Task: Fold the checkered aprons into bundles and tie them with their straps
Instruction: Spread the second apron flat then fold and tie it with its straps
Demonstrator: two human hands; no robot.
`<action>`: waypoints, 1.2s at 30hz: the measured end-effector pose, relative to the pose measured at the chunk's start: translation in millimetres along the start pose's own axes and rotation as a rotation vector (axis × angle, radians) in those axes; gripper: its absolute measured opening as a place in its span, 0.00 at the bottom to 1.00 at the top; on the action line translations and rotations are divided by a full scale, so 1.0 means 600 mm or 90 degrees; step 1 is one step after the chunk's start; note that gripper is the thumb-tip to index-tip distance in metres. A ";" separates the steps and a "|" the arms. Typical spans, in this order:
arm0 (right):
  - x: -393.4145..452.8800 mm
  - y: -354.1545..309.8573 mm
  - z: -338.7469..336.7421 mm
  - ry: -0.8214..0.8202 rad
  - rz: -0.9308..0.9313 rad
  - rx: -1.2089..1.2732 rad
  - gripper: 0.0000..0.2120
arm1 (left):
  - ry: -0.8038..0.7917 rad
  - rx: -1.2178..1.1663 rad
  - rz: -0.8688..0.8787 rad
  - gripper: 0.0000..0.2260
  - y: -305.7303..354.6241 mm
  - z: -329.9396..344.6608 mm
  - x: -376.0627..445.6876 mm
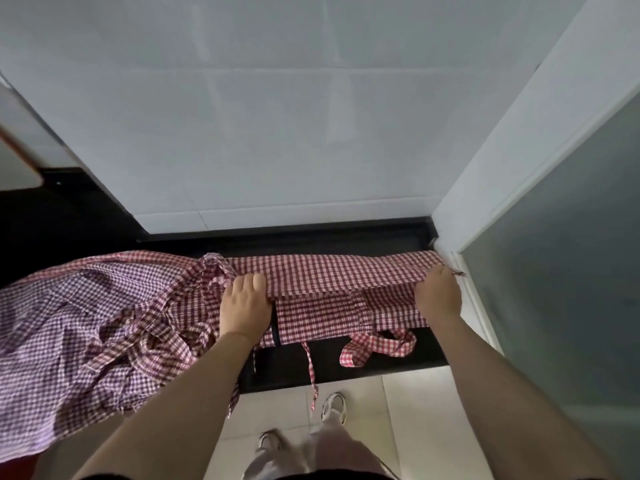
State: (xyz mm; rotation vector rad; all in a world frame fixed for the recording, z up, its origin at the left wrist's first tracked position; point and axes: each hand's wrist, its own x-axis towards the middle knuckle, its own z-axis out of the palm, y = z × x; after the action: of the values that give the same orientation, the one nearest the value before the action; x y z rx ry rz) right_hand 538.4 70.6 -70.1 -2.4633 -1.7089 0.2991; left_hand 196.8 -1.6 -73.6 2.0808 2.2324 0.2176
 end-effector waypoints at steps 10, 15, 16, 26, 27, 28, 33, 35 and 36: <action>-0.051 0.072 0.063 -0.165 -0.070 -0.143 0.27 | -0.239 0.209 -0.050 0.14 0.025 0.073 -0.035; -0.051 0.104 0.114 -0.245 -0.078 -0.215 0.41 | -0.285 0.204 -0.064 0.17 0.030 0.098 -0.032; -0.050 0.107 0.116 -0.252 -0.078 -0.217 0.41 | -0.289 0.207 -0.066 0.16 0.030 0.098 -0.034; -0.027 0.096 0.083 -0.337 -0.044 -0.128 0.39 | -0.127 0.181 -0.037 0.15 0.030 0.053 -0.064; -0.026 0.095 0.078 -0.341 -0.042 -0.107 0.39 | -0.163 0.186 -0.038 0.16 0.028 0.052 -0.066; -0.027 0.095 0.073 -0.348 -0.038 -0.092 0.39 | -0.219 0.197 -0.041 0.17 0.030 0.053 -0.068; -0.015 0.084 0.057 -0.364 -0.003 -0.086 0.32 | -0.462 0.186 -0.112 0.22 0.052 0.061 -0.050; -0.013 0.075 0.042 -0.327 -0.001 -0.078 0.13 | -0.493 0.174 -0.149 0.20 0.056 0.058 -0.038; -0.015 0.072 0.037 -0.293 -0.006 -0.076 0.10 | -0.497 0.167 -0.168 0.19 0.057 0.056 -0.032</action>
State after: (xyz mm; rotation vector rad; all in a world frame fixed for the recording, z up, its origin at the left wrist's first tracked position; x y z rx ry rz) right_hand 569.7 47.0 -100.0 -2.6182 -1.9489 0.8427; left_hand 237.3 -17.0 -102.0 1.5246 2.0356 -0.7973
